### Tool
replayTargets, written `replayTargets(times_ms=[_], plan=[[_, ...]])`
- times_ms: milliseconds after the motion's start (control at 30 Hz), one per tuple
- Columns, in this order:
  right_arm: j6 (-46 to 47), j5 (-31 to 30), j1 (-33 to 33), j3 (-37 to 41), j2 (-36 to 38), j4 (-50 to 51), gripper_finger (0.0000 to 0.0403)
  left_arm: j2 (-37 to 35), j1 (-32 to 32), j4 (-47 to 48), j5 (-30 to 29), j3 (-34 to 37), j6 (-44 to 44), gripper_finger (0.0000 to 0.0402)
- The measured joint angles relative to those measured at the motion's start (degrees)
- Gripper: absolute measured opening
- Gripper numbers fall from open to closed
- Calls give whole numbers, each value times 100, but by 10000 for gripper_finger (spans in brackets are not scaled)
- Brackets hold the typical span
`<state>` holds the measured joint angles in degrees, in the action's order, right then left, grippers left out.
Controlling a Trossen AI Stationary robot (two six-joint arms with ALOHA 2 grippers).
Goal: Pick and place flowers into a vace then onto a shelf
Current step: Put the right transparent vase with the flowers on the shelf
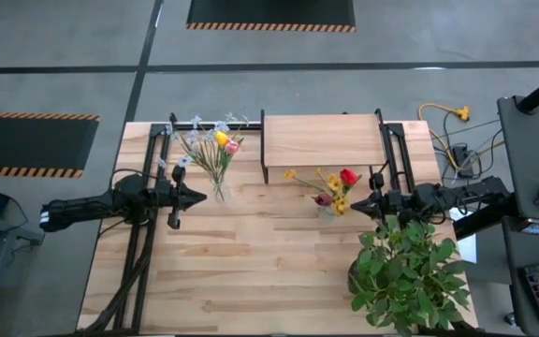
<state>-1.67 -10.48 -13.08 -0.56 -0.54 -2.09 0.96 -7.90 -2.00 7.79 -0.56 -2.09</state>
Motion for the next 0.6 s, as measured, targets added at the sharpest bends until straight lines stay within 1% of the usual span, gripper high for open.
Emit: replayTargets(times_ms=[300, 600], plan=[[15, 0, 0, 0, -2, 0, 9, 167, 0, 4, -42, 0, -56, 0], [-103, -9, -1, 0, -7, -2, 9, 170, 0, 4, -43, 2, -58, 0]])
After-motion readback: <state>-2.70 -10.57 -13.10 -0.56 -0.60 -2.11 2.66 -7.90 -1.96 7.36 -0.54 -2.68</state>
